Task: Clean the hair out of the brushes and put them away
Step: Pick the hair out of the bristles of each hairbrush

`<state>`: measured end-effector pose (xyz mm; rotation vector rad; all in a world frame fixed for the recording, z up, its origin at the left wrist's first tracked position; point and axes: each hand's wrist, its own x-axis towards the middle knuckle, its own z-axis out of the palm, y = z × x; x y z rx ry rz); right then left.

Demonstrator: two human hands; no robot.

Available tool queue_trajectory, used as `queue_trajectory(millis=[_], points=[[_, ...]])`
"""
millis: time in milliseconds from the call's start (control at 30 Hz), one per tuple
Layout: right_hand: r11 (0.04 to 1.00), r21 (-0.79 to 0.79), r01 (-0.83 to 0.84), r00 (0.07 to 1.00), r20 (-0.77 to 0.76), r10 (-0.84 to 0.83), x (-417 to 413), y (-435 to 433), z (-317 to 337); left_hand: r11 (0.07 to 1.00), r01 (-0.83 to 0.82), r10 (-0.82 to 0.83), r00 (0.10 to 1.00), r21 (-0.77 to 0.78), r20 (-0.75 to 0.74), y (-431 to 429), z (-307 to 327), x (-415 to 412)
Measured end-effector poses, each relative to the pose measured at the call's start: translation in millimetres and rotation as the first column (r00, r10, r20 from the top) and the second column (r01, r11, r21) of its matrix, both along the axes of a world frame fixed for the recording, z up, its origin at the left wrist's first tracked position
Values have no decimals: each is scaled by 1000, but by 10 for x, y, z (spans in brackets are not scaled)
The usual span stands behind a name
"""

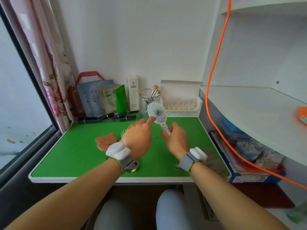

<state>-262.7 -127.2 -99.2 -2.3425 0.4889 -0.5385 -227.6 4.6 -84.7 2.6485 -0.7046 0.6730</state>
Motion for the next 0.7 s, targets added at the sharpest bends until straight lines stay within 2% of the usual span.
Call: queue_trajectory(millis=[300,467,700], points=[[999,33,32,999,-12,-32,-12,-6,-19,995,-55,60,997,83,-53,53,-69,-26],[1000,-24,0,999,-34,-1,-50,64,-51,997,-63,69,987,46,-143,9,-31,-7],[999,23,29,999,-37,-28,-46,22,-39,999,-32,33,998,13,-50,28,-25,-83]])
